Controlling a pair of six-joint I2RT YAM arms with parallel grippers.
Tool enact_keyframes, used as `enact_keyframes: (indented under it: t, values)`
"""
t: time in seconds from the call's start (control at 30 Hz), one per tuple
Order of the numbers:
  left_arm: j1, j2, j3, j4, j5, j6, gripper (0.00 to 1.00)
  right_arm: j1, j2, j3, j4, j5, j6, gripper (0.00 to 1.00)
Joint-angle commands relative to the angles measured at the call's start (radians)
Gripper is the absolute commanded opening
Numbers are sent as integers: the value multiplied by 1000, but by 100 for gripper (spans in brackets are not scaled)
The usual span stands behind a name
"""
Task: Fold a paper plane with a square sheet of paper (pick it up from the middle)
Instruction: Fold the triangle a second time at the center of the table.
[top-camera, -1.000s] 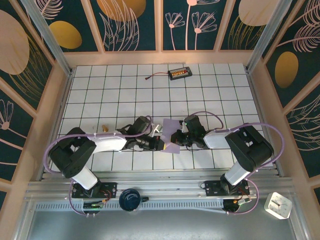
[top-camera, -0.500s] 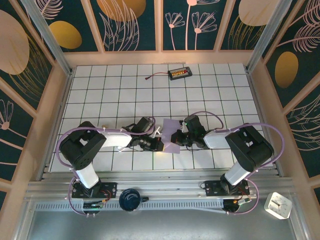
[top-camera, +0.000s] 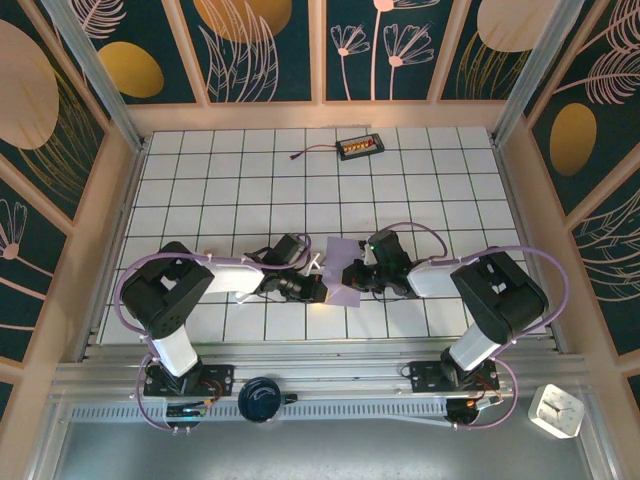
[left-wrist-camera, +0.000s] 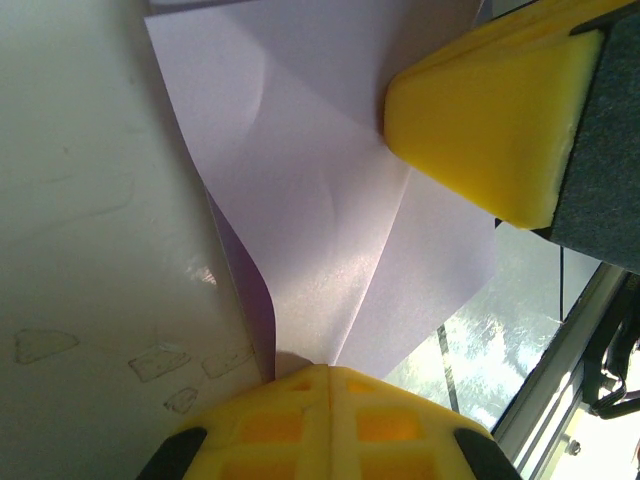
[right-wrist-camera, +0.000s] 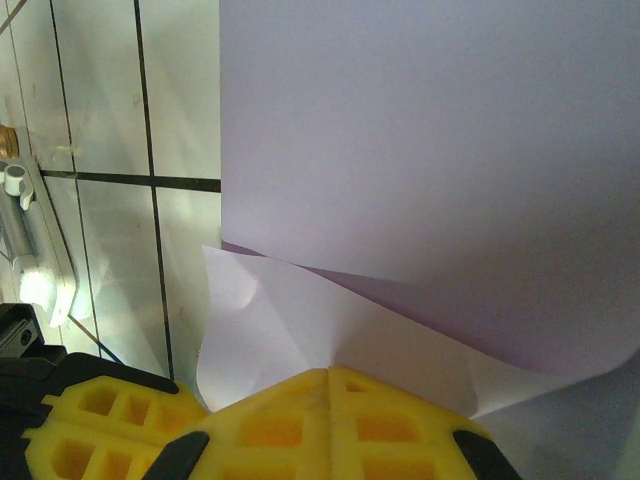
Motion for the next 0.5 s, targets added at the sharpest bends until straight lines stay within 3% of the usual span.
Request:
enact_keyframes:
  t: [0.0, 0.47]
  values:
    - [9, 27, 5, -21, -24, -2, 0, -19, 17, -22, -140, 99, -32, 0]
    - [9, 22, -88, -90, -82, -125, 0, -9, -15, -2, -121, 69, -52, 0]
